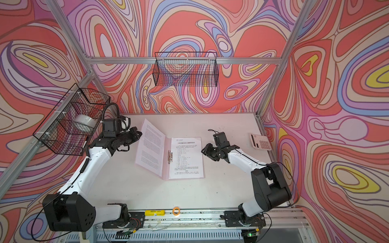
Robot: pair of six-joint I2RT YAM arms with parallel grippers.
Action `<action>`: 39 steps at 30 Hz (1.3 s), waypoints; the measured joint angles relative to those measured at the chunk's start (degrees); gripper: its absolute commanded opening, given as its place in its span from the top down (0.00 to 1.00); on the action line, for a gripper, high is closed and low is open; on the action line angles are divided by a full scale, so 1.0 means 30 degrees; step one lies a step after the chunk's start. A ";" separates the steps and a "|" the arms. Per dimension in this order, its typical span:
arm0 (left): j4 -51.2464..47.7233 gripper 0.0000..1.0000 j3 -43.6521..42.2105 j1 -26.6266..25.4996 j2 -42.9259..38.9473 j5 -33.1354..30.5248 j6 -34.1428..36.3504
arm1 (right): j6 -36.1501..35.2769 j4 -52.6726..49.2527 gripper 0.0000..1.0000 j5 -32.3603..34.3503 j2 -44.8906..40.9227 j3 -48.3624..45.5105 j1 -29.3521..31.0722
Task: Put the files into the folder
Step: 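Lift the right gripper off the clip while the left gripper reaches the folder cover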
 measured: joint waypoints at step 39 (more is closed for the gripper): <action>1.9511 0.53 -0.6098 -0.1290 0.3191 1.0331 -1.3916 | 0.2076 1.0907 0.51 -0.5464 0.4473 -0.3461 -0.0255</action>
